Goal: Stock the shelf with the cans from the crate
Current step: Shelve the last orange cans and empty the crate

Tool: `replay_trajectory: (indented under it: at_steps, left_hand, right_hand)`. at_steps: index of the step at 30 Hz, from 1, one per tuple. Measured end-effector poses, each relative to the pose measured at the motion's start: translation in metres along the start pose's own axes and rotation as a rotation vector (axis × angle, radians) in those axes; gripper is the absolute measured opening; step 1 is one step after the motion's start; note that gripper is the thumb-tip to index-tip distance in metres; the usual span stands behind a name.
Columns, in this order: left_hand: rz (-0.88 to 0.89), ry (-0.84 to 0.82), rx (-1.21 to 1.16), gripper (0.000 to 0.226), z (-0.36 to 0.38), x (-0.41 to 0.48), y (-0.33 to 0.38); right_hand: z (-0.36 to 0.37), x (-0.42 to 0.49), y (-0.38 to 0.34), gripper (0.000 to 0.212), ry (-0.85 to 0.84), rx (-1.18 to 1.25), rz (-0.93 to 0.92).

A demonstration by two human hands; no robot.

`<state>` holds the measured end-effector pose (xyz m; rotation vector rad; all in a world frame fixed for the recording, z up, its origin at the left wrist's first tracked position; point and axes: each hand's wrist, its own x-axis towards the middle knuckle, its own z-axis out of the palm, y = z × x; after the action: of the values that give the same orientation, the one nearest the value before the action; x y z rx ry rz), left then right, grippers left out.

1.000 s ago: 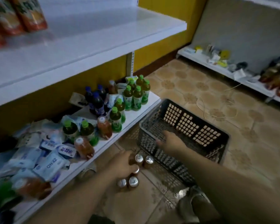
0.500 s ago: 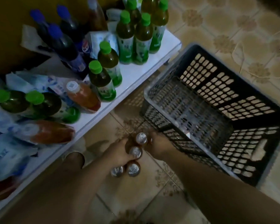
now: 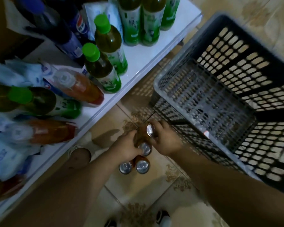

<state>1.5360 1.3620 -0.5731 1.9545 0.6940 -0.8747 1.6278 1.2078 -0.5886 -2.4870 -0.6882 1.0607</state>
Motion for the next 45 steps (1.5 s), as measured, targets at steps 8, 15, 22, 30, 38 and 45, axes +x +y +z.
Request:
replay_trajectory:
  at_steps: [8, 15, 22, 30, 38, 45]
  left_hand:
    - [0.228, 0.125, -0.327, 0.081, -0.061, -0.103, 0.08]
    - [0.455, 0.323, -0.481, 0.077, -0.127, -0.233, 0.143]
    - [0.588, 0.612, -0.514, 0.067, -0.181, -0.35, 0.167]
    - [0.582, 0.89, -0.356, 0.058, -0.23, -0.439, 0.145]
    - [-0.025, 1.04, 0.406, 0.07, -0.277, -0.46, 0.083]
    - [-0.183, 0.972, 0.46, 0.079, -0.286, -0.451, 0.061]
  right_hand:
    - [-0.117, -0.093, -0.091, 0.063, 0.422, 0.592, -0.147]
    - [-0.22, -0.165, -0.199, 0.048, 0.526, 0.922, -0.348]
    - [-0.282, -0.225, -0.301, 0.03, 0.511, 0.909, -0.567]
    - [-0.309, -0.259, -0.401, 0.043, 0.527, 0.759, -0.746]
    - [-0.308, -0.241, -0.457, 0.049, 0.497, 0.648, -0.785]
    - [-0.299, -0.218, -0.475, 0.05, 0.465, 0.523, -0.825]
